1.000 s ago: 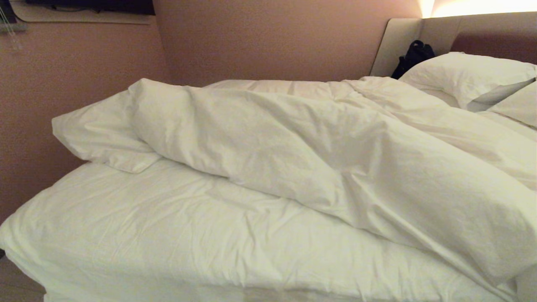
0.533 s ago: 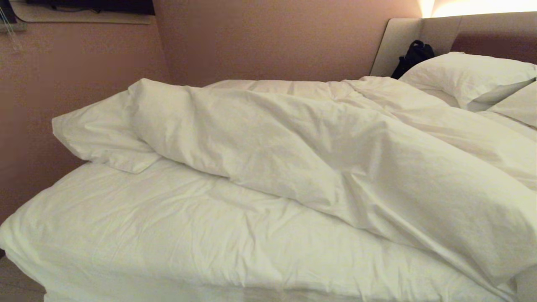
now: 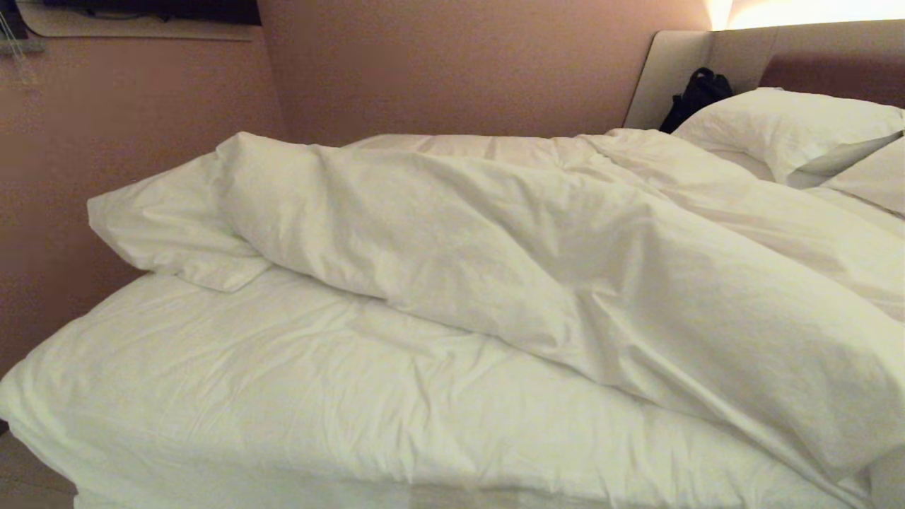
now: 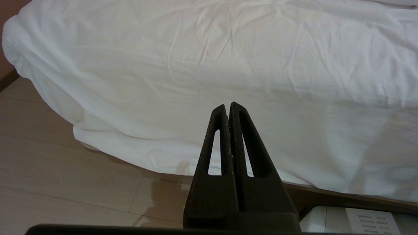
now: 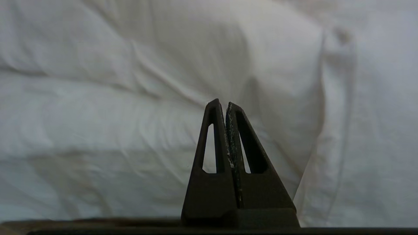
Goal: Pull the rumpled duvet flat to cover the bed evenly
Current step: Flatten the corners of the folded blanket
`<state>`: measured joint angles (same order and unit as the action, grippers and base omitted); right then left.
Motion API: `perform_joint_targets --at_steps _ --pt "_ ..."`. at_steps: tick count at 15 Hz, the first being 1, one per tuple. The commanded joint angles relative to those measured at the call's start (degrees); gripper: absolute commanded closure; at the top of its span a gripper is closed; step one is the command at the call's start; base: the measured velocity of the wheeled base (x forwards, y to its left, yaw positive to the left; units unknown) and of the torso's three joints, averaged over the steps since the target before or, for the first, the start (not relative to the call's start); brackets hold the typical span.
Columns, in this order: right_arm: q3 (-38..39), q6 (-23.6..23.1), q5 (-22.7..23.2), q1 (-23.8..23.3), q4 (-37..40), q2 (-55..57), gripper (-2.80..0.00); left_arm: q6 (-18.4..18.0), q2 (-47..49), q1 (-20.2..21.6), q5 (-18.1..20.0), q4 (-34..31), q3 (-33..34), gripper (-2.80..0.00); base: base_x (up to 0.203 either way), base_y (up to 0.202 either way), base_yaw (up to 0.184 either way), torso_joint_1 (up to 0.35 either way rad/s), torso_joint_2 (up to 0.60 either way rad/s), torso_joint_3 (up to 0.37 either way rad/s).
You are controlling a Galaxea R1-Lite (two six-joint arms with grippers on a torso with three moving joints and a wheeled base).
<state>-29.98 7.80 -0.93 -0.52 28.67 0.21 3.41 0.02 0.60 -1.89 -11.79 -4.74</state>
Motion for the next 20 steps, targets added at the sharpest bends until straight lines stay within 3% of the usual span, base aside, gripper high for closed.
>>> perform_joint_targets --at_steps 1,7,14,20 --pt "5.33 -0.73 -0.09 0.0 -12.32 -0.12 0.0 0.01 -0.02 0.02 -0.04 -0.08 0.0 0.0 0.0 0.0 0.0 0.0 0.0 0.0" --pt "22.24 -3.63 0.24 0.0 -25.06 -0.12 0.0 0.01 -0.02 0.02 -0.04 -0.08 0.0 0.0 0.0 0.0 0.0 0.0 0.0 0.0" --pt "29.06 -4.97 0.21 0.0 -29.13 -0.18 0.0 0.01 -0.02 0.02 -0.04 -0.08 0.0 0.0 0.0 0.0 0.0 0.0 0.0 0.0" --pt "29.27 -4.1 0.23 0.0 -29.64 -0.21 0.0 0.01 -0.02 0.02 0.05 -0.08 0.0 0.0 0.0 0.0 0.0 0.0 0.0 0.0"
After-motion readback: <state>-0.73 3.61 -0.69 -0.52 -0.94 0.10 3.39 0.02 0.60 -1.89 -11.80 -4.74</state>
